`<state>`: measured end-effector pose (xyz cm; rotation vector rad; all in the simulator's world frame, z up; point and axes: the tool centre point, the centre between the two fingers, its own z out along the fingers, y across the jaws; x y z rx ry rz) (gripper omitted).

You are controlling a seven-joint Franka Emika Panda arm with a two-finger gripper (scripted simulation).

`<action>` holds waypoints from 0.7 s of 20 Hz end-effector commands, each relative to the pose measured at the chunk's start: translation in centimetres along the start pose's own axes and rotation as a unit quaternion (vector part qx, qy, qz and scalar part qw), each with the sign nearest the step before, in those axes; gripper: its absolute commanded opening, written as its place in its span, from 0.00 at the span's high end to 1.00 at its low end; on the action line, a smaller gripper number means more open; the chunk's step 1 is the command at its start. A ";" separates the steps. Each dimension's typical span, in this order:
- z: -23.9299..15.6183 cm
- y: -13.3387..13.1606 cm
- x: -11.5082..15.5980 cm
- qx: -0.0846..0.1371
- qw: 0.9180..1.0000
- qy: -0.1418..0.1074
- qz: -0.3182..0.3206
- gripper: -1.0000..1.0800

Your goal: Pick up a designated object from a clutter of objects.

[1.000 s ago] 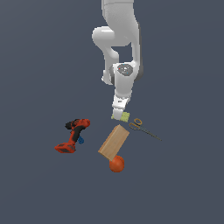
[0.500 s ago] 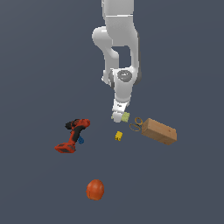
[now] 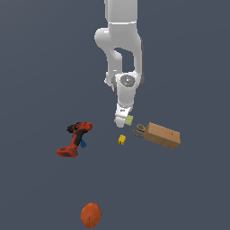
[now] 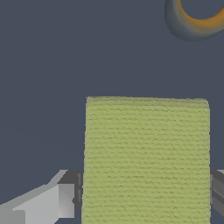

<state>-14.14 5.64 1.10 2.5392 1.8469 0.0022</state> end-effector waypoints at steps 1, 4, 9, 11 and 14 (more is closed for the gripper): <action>0.1 -0.1 0.0 0.001 1.000 0.000 0.000 1.00; 0.1 -0.1 0.0 0.001 1.000 0.000 0.000 1.00; 0.0 0.0 0.0 0.000 1.000 0.000 0.000 1.00; -0.1 0.0 0.0 0.000 1.000 0.000 0.000 1.00; -0.5 0.1 0.2 0.000 1.000 0.000 0.000 1.00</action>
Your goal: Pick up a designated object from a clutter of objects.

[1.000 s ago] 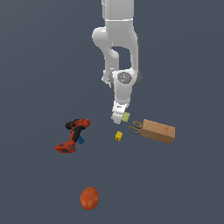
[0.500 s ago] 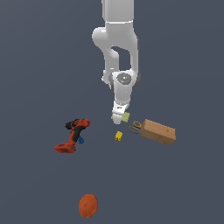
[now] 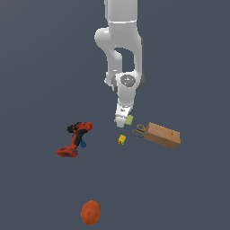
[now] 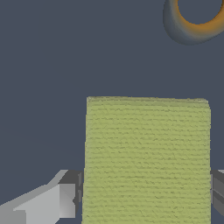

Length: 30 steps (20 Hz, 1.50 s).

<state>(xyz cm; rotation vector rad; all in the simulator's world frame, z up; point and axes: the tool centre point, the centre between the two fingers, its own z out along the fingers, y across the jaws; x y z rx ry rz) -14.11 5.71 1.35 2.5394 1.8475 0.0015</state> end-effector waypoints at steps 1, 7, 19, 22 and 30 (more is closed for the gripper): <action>-0.5 0.1 0.1 -0.001 1.000 0.000 0.000 1.00; -2.6 0.3 0.8 -0.001 1.000 0.000 0.000 1.00; -11.0 0.9 3.5 0.000 1.000 0.000 -0.001 1.00; -13.5 1.1 4.3 0.000 1.000 0.000 -0.001 1.00; -20.2 1.6 6.4 0.000 1.000 0.001 -0.001 1.00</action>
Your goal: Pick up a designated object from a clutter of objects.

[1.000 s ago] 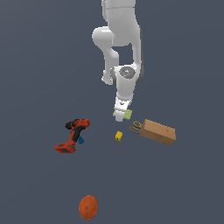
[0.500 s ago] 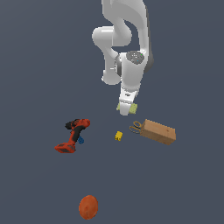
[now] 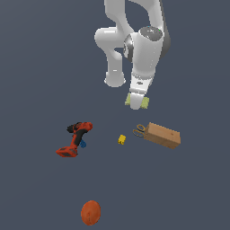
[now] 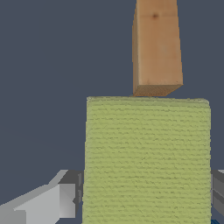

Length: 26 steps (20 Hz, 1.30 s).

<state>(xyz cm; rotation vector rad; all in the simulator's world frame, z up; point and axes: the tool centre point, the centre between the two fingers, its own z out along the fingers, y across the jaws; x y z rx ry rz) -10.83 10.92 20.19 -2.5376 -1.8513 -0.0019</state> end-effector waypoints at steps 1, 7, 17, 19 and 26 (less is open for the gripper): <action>-2.2 0.2 0.7 0.000 1.000 0.000 0.000 1.00; -7.6 0.7 2.4 0.000 1.000 0.000 0.000 1.00; -16.6 1.9 5.4 0.000 1.000 0.000 0.001 1.00; -18.0 2.1 5.8 0.000 1.000 0.000 0.001 1.00; -21.5 2.7 7.1 0.000 1.000 -0.001 0.001 1.00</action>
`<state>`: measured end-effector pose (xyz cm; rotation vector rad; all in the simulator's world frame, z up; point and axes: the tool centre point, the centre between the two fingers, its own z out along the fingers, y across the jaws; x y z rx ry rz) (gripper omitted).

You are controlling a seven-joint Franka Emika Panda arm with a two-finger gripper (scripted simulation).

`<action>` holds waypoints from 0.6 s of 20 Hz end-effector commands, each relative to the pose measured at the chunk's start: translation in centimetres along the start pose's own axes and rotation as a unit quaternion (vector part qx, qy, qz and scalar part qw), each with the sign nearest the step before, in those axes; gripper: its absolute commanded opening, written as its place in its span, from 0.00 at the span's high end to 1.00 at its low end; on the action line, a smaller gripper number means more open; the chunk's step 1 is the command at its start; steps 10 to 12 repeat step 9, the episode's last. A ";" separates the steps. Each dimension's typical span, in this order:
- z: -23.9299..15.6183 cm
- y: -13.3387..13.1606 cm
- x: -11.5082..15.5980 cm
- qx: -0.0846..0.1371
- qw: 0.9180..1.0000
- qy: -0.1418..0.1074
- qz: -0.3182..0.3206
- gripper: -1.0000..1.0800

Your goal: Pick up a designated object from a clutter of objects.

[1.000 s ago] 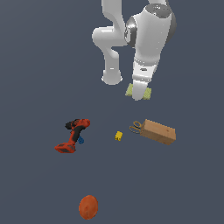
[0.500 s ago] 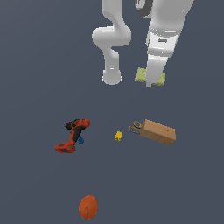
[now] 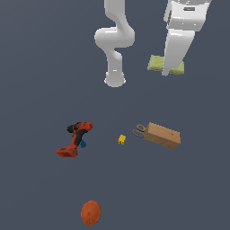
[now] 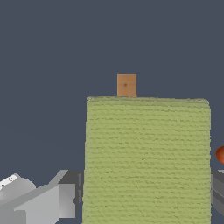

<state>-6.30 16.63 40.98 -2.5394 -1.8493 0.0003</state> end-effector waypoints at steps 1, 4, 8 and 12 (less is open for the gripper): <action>-1.0 0.2 0.3 0.000 1.000 0.000 0.000 1.00; -1.7 0.3 0.6 0.000 1.000 0.000 0.000 1.00; -2.1 0.4 0.8 0.000 1.000 0.000 0.000 1.00; -2.1 0.4 0.8 0.000 1.000 0.000 0.000 1.00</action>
